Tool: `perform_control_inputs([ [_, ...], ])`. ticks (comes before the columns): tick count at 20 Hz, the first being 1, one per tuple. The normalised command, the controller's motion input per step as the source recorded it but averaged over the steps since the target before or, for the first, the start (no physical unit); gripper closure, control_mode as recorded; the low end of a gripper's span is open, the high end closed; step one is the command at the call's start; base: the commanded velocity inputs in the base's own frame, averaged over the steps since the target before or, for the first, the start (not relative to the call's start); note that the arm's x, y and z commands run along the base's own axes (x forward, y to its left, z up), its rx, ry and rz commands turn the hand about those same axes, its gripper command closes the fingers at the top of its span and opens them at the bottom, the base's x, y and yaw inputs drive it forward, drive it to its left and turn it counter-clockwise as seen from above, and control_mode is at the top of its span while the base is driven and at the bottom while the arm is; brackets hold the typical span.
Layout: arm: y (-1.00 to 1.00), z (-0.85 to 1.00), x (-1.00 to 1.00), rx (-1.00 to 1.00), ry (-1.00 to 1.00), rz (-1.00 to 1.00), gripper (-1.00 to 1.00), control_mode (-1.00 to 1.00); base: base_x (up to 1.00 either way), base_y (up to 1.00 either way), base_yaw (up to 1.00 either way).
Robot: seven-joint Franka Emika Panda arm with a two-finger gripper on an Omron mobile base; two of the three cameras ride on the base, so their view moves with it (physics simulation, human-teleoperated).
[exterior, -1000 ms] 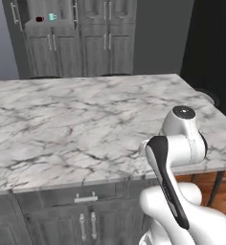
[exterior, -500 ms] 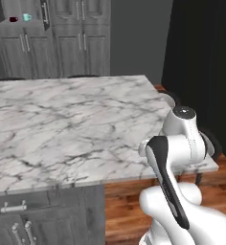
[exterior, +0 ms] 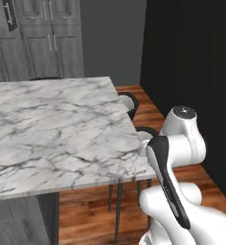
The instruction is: Pick the mug on the counter and place it in the cabinet with the handle facing the right, like the mugs already inside.
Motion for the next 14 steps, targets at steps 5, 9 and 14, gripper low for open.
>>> perform_control_inputs([
  [5, 0.00, 0.00, 0.00, 0.00, 0.00, 0.00, 1.00, 1.00, 0.25, -0.59, 0.04],
  [9, 0.00, 0.00, 0.00, 0.00, 0.00, 0.00, 1.00, 1.00, 0.40, -0.55, 0.08],
  [14, 0.00, 0.00, 0.00, 0.00, 0.00, 0.00, 1.00, 1.00, 0.45, -0.60, 0.08],
])
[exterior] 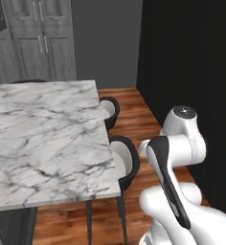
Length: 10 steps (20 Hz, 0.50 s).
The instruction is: Pick the mug on the counter and place it in the cabinet with the handle facing the right, like the mugs already inside.
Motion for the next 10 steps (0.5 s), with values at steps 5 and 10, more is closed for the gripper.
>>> perform_control_inputs([
  [5, 0.00, 0.00, 0.00, 0.00, 0.00, 0.00, 1.00, 1.00, 0.42, -0.67, 0.07],
  [10, 0.00, 0.00, 0.00, 0.00, 0.00, 0.00, 1.00, 1.00, 0.40, -0.65, 0.08],
])
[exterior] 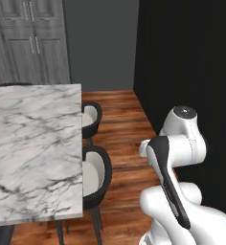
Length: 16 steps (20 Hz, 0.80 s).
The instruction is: Pick the mug on the counter and place it in the cabinet with the handle facing the right, like the mugs already inside.
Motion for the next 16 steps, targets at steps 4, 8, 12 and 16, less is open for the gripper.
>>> perform_control_inputs([
  [4, 0.00, 0.00, 0.00, 0.00, 0.00, 0.00, 1.00, 1.00, 0.52, -0.61, 0.07],
  [8, 0.00, 0.00, 0.00, 0.00, 0.00, 0.00, 1.00, 1.00, 0.63, -0.56, 0.06],
  [12, 0.00, 0.00, 0.00, 0.00, 0.00, 0.00, 1.00, 1.00, 0.75, -0.53, 0.05],
  [16, 0.00, 0.00, 0.00, 0.00, 0.00, 0.00, 1.00, 1.00, 0.89, -0.42, 0.04],
])
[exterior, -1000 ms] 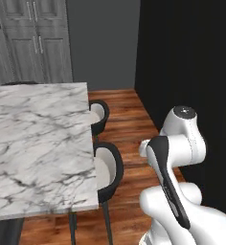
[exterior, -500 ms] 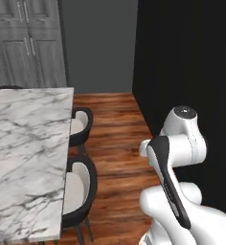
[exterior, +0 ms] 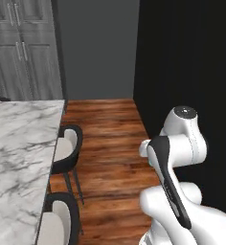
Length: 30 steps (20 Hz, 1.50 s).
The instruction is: Pick the mug on the counter and place it in the cabinet with the handle facing the right, like the mugs already inside.
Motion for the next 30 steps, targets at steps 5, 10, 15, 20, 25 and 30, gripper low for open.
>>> perform_control_inputs([
  [5, 0.00, 0.00, 0.00, 0.00, 0.00, 0.00, 1.00, 1.00, 0.88, -0.25, 0.01],
  [10, 0.00, 0.00, 0.00, 0.00, 0.00, 0.00, 1.00, 1.00, 0.91, -0.26, 0.01],
  [15, 0.00, 0.00, 0.00, 0.00, 0.00, 0.00, 1.00, 1.00, 0.85, -0.33, 0.03],
  [20, 0.00, 0.00, 0.00, 0.00, 0.00, 0.00, 1.00, 1.00, 0.86, -0.31, 0.03],
  [25, 0.00, 0.00, 0.00, 0.00, 0.00, 0.00, 1.00, 1.00, 0.87, -0.31, 0.02],
  [30, 0.00, 0.00, 0.00, 0.00, 0.00, 0.00, 1.00, 1.00, 0.87, -0.33, 0.02],
])
